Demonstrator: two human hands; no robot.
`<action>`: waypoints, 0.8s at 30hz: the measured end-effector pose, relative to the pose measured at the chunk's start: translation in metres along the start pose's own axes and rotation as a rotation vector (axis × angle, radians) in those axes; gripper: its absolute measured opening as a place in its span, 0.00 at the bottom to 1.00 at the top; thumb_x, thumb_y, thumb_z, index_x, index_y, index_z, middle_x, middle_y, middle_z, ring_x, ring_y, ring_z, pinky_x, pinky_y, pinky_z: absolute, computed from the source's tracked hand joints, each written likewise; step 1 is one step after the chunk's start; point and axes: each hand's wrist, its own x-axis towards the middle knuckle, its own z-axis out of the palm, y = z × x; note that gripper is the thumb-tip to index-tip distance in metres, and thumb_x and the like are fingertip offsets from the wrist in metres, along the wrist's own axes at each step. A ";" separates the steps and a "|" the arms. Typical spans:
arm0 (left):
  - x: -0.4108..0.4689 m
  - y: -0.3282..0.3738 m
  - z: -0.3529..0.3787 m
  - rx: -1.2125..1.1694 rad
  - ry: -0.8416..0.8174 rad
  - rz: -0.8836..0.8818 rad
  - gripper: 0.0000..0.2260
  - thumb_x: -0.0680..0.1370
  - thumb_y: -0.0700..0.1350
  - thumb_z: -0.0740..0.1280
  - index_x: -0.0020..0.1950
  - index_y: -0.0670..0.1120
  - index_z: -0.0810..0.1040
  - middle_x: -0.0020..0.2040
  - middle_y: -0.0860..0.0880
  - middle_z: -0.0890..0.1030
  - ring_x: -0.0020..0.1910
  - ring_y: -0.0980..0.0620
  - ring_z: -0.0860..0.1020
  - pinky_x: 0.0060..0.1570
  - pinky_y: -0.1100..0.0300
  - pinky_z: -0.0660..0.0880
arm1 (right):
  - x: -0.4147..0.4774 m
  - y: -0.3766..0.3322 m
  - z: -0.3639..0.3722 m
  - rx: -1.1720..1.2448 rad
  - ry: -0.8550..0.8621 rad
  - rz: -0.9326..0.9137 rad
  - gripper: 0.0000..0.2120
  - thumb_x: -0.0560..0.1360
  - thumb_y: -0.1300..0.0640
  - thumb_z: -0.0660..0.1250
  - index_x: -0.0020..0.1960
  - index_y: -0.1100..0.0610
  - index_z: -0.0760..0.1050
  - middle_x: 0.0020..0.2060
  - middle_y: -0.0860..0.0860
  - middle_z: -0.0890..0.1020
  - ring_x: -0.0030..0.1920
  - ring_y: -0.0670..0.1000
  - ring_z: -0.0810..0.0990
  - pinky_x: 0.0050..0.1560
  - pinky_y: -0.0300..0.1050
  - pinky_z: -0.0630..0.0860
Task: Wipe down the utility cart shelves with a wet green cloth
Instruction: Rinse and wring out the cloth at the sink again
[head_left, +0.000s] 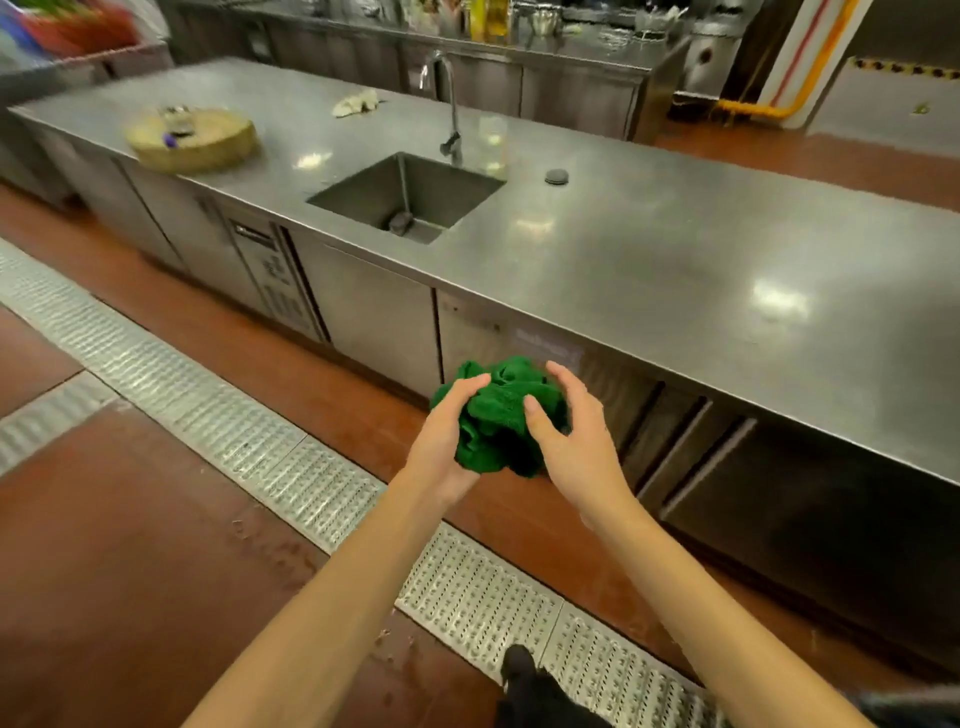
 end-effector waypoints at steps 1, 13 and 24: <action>0.009 0.008 -0.008 0.002 0.036 0.028 0.21 0.77 0.49 0.69 0.68 0.41 0.77 0.64 0.37 0.80 0.60 0.39 0.81 0.52 0.48 0.80 | 0.011 -0.002 0.011 0.096 -0.038 0.081 0.25 0.77 0.41 0.65 0.73 0.40 0.64 0.69 0.46 0.68 0.67 0.45 0.70 0.69 0.48 0.70; 0.142 0.119 -0.057 0.160 0.195 0.197 0.21 0.74 0.49 0.75 0.65 0.48 0.75 0.59 0.41 0.82 0.57 0.43 0.83 0.56 0.43 0.80 | 0.178 -0.039 0.114 0.646 -0.183 0.287 0.38 0.60 0.35 0.78 0.66 0.47 0.74 0.58 0.49 0.82 0.57 0.48 0.82 0.55 0.50 0.80; 0.257 0.236 -0.092 -0.066 0.163 0.061 0.32 0.74 0.64 0.68 0.69 0.43 0.78 0.66 0.38 0.79 0.63 0.41 0.79 0.67 0.44 0.74 | 0.339 -0.091 0.194 0.560 -0.202 0.099 0.12 0.62 0.54 0.74 0.45 0.53 0.79 0.44 0.54 0.84 0.47 0.54 0.84 0.46 0.49 0.80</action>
